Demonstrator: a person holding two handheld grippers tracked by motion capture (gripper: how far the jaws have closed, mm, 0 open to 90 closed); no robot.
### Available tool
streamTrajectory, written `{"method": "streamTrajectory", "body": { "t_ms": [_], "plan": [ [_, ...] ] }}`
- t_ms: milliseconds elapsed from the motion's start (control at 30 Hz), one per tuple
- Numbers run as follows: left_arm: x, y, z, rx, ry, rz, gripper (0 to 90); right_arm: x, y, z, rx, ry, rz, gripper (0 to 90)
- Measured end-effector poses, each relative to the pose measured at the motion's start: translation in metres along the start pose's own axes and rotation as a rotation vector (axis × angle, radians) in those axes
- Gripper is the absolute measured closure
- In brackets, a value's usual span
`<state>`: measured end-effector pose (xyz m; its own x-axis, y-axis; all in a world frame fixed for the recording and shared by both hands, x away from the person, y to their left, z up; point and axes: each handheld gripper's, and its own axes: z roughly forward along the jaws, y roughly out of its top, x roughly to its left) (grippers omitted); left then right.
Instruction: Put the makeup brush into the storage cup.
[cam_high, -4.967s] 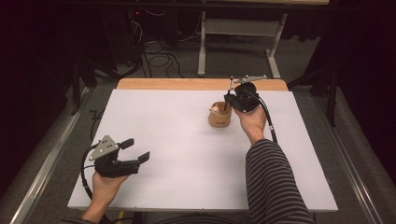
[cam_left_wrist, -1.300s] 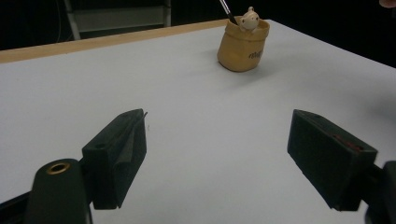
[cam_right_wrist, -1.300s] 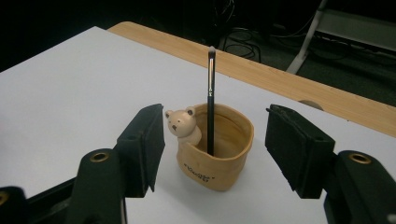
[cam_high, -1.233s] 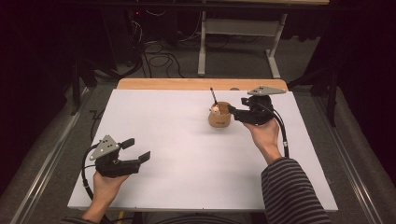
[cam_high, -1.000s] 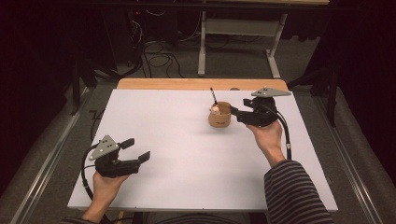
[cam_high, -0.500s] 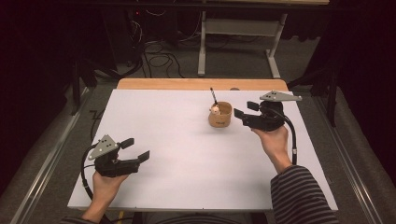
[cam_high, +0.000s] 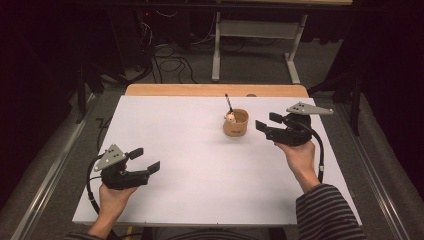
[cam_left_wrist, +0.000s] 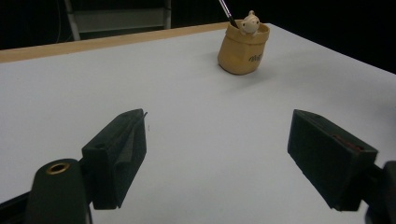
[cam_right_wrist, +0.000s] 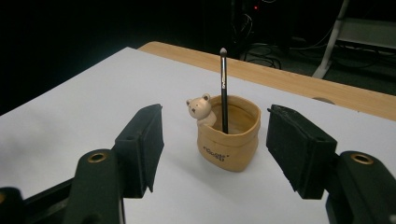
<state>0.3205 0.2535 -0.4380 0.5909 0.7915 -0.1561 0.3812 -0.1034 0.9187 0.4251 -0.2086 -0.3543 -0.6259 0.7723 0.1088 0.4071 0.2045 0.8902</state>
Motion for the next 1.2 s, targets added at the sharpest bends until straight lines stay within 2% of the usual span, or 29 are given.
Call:
{"method": "streamTrajectory", "body": {
  "t_ms": [233,600,1200],
  "plan": [
    [0.0,0.0,-0.001,-0.004,-0.003,-0.002,20.2,0.002,-0.005,-0.01,-0.024,0.022,0.002,37.7],
    [-0.001,0.0,0.0,-0.001,-0.003,0.0,20.2,0.002,-0.012,-0.017,-0.028,0.039,0.007,37.6],
    [-0.001,0.0,-0.001,-0.004,-0.006,-0.002,20.2,-0.002,-0.026,-0.033,-0.059,0.047,0.035,36.1]
  ]
}}
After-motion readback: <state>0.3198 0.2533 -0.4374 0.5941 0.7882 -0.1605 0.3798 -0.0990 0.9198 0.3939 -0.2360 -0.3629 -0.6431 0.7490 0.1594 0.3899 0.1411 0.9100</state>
